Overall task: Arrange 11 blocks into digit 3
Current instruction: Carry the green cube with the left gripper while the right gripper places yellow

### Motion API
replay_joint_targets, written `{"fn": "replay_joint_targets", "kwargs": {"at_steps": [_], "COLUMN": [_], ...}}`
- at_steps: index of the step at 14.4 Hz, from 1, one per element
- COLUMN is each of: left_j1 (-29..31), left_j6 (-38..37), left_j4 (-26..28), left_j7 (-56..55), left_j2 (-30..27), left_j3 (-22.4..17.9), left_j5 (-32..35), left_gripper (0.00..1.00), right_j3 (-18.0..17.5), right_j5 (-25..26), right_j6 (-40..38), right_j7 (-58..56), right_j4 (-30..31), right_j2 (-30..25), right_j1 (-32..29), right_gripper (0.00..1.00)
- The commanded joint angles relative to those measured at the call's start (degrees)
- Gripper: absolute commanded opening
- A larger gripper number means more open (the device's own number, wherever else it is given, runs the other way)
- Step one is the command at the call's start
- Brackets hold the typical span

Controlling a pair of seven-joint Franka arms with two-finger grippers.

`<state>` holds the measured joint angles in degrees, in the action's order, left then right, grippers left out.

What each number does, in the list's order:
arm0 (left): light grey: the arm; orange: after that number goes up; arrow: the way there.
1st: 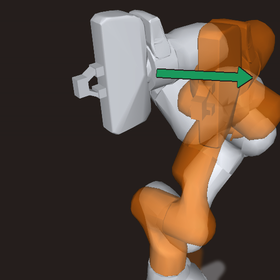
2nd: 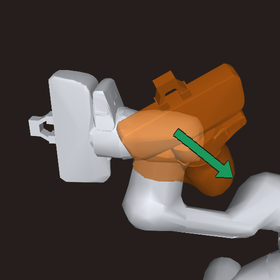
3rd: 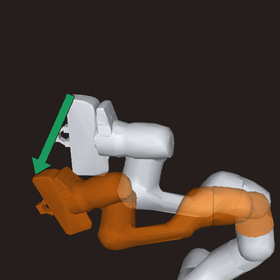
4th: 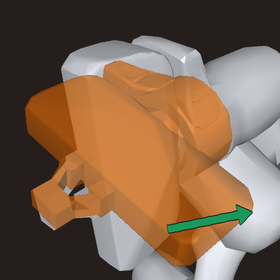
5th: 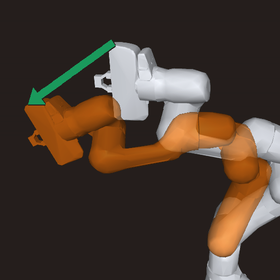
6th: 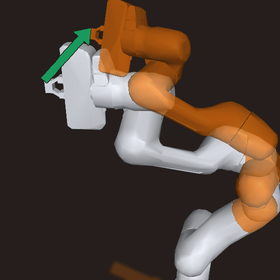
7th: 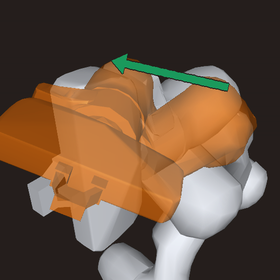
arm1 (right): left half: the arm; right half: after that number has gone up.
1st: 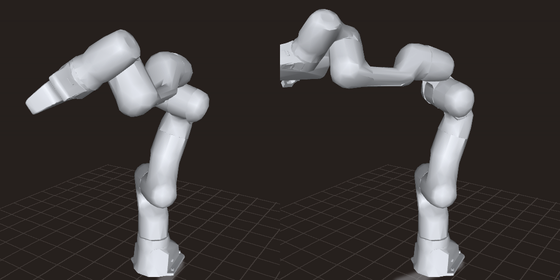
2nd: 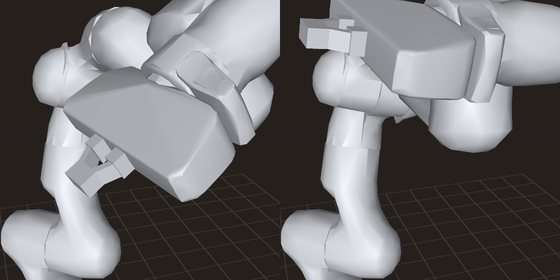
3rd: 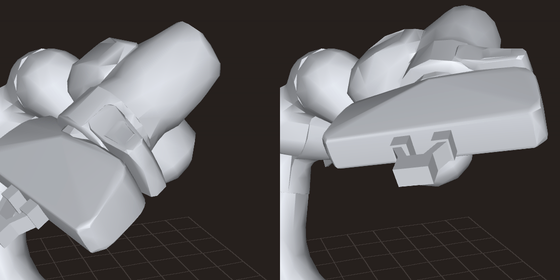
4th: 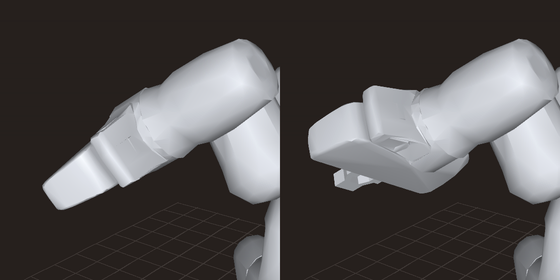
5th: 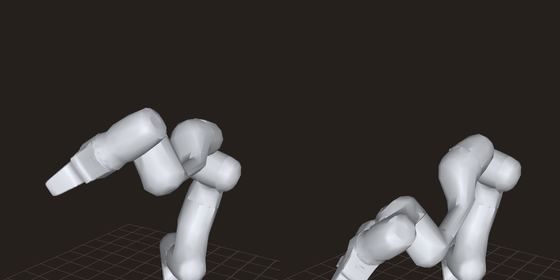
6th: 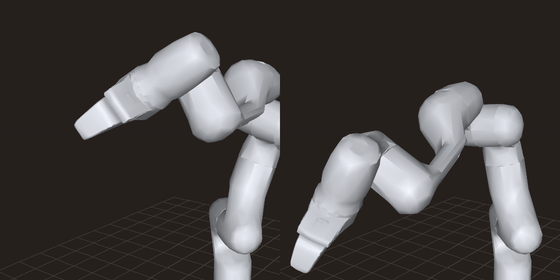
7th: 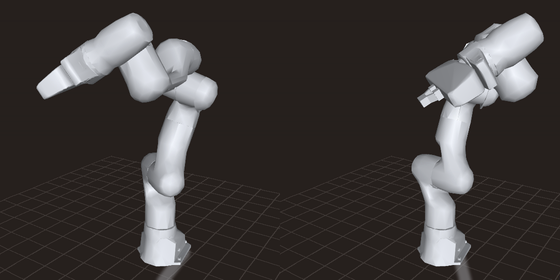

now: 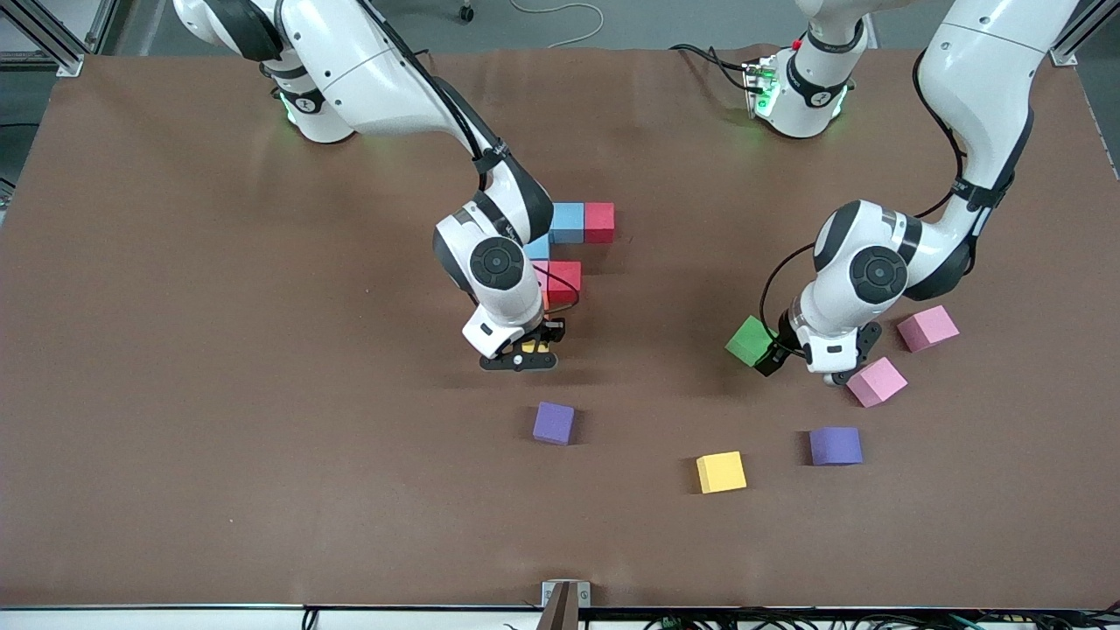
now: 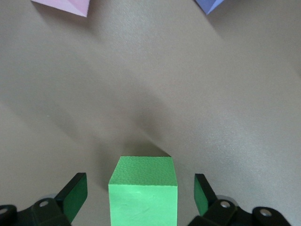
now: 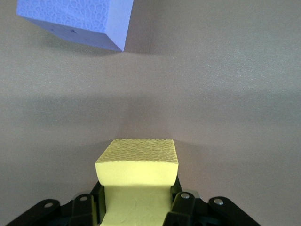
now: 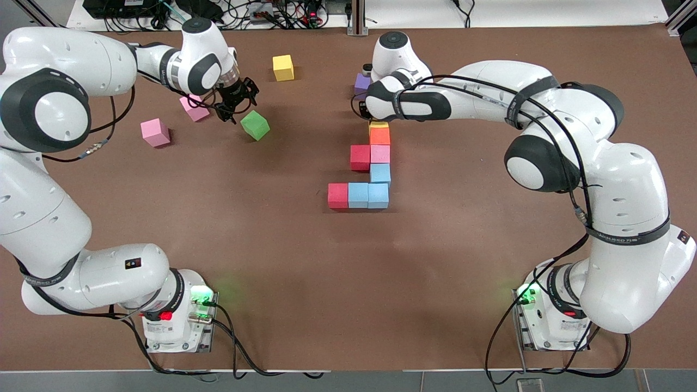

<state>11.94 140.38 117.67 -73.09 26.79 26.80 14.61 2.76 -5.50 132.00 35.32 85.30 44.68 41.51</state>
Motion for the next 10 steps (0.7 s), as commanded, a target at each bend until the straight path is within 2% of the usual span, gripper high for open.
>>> {"fn": "replay_joint_targets", "kwargs": {"at_steps": [1, 2, 3, 4, 7, 8, 9, 10], "left_j1": [0.10, 0.10, 0.10, -0.16, -1.48, -2.53, -3.50, -3.68], "left_j6": [2.35, 2.52, 2.53, 2.53, 2.53, 2.53, 2.44, 2.26], "left_j4": [0.81, 0.89, 0.98, 1.16, 1.42, 1.25, 1.07, 0.81], "left_j7": [-0.12, -0.12, -0.12, -0.12, -3.18, -5.37, -7.14, -10.55], "left_j2": [0.99, 1.34, 1.69, 1.95, 1.96, 1.69, 1.43, 1.17], "left_j3": [0.35, 0.35, 0.35, 0.35, 0.44, 0.44, 0.44, 1.14], "left_j5": [-0.90, -0.90, -0.90, -0.90, -0.90, -0.90, -0.90, -0.90], "left_gripper": [1.00, 1.00, 0.99, 0.92, 0.57, 0.40, 0.34, 0.33], "right_j3": [0.32, 0.32, 0.32, 0.41, 0.41, 0.41, 0.41, 0.41], "right_j5": [0.41, 0.41, 0.49, 0.67, 0.84, 0.84, 0.84, 0.84], "right_j6": [0.01, 0.01, 0.01, 0.10, 0.10, 0.01, -0.08, -0.08], "right_j7": [-0.25, -0.69, -0.95, -1.13, -1.31, -1.31, -1.39, -1.48], "right_j4": [3.20, 3.12, 3.03, 2.94, 2.50, 2.41, 2.24, 2.15], "right_j2": [-1.44, -1.44, -1.44, -1.44, -1.44, -1.44, -1.44, -1.53], "right_j1": [0.33, 0.15, 0.15, 0.15, -0.02, -0.02, -0.11, -0.20], "right_gripper": [0.29, 0.44, 0.82, 1.00, 1.00, 1.00, 1.00, 1.00]}}
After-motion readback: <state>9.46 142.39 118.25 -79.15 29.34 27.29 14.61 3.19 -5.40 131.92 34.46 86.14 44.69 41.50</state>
